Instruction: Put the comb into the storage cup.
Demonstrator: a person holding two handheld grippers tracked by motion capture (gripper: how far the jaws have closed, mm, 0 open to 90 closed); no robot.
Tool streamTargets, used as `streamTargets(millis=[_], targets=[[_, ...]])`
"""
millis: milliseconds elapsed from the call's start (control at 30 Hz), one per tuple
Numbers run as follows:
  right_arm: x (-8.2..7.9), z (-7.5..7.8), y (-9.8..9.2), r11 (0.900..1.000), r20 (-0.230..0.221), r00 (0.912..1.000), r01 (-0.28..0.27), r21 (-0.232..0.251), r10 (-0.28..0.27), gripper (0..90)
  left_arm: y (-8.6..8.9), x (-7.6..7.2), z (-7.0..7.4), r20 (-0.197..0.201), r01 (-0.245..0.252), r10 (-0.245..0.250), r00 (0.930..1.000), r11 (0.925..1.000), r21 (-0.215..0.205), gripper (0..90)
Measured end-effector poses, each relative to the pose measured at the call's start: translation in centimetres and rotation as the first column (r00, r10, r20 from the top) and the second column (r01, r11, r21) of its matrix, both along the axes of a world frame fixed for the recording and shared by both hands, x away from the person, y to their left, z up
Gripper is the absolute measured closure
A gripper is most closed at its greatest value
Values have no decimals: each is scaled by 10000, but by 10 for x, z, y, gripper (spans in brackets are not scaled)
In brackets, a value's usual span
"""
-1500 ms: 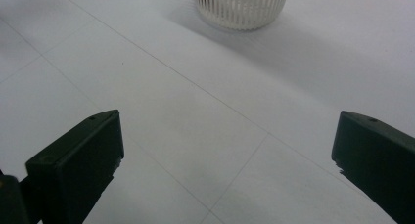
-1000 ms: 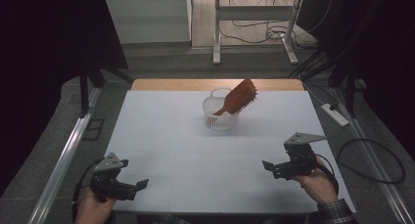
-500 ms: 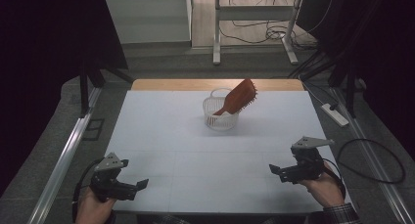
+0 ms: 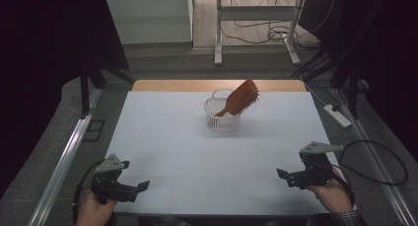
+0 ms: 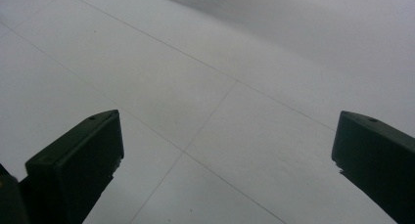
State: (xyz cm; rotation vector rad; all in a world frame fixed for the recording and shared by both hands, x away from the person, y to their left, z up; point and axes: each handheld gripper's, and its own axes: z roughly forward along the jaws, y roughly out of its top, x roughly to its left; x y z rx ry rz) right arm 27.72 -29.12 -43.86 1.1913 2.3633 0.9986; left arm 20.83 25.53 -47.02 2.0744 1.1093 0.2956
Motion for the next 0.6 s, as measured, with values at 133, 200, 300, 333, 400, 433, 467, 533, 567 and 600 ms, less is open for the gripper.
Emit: streamTargets(millis=[133,200,300,333,400,433,467,533,567,600], targets=[[-3,0,-3,9999,33,9999,116,-18,-116,0,0,0,0,-2,-1,1,10000,10000,-8,0],[-5,0,-5,9998,27,9998,187,-19,-187,0,0,0,0,2,1,-1,10000,10000,-1,0],[-7,-1,-8,9996,20,9996,273,-67,-273,0,0,0,0,2,5,-5,10000,10000,-6,0],[-7,-1,-8,9996,20,9996,273,-67,-273,0,0,0,0,1,5,-5,10000,10000,-8,0],[-9,-1,-9,9994,29,9994,332,-80,-332,0,0,0,0,3,4,-4,10000,10000,-1,0],[-10,-1,-10,9993,12,9993,365,-84,-365,0,0,0,0,1,4,-4,10000,10000,0,0],[-11,-1,-12,9990,36,9990,440,-75,-440,0,0,0,0,2,-1,1,10000,10000,-3,0],[-12,-1,-13,9989,55,9989,468,-70,-468,0,0,0,0,2,-2,2,10000,10000,-4,0],[-13,0,-14,9987,66,9987,503,-67,-503,0,0,0,0,3,-1,1,10000,10000,-3,0],[-14,0,-14,9984,78,9984,556,-61,-555,0,0,0,0,1,3,-3,10000,10000,-4,0]])
